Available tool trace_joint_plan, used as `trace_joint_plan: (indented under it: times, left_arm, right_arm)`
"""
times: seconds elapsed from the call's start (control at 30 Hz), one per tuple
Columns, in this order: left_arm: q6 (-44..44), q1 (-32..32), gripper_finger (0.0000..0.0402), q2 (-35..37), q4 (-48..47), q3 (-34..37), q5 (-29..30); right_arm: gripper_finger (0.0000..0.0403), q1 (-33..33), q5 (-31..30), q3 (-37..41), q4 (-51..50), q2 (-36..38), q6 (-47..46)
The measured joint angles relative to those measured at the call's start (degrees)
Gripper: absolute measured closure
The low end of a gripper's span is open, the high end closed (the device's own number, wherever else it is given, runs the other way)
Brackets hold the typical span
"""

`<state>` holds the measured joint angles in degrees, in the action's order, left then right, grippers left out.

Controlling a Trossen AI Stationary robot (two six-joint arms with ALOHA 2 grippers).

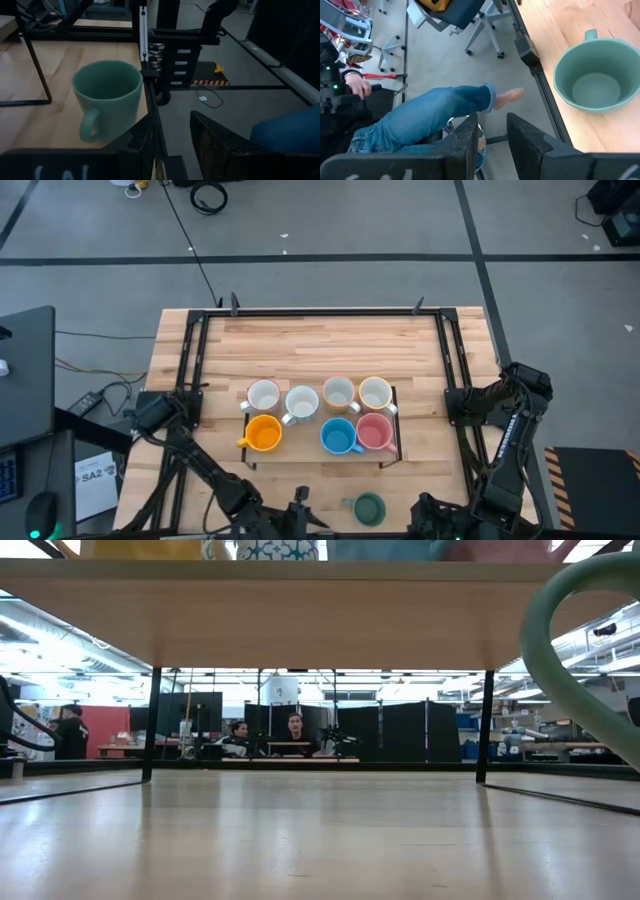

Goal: Place coffee mugs
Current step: Put the green mug on the shelf

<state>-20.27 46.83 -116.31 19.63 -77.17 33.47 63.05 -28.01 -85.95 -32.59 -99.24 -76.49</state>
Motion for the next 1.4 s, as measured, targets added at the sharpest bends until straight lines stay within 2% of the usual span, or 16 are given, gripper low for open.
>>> trace_joint_plan:
  times: [0.2, 0.53, 1.0, 1.4]
  left_arm:
    - [0.0, -3.7, 0.0278, 0.0, -0.2, 0.0, -5.1]
    - [0.0, -8.3, 0.0271, 0.0, -1.2, 0.0, -18.0]
    - [3.0, -8.5, 0.019, 0.0, -2.4, 0.0, -18.4]
    - [3.0, -8.5, 0.018, 0.0, -2.3, 0.0, -18.0]
  right_arm:
    - [0.0295, 0.0, 0.0, 0.0, 0.0, 0.0, 0.0]
    - [0.0295, 0.0, 0.2, 0.0, 0.0, 0.0, 0.0]
    - [0.0295, 0.0, 0.6, 0.0, 0.0, 0.0, 0.0]
    - [0.0295, 0.0, 0.7, 0.0, 0.0, 0.0, 0.0]
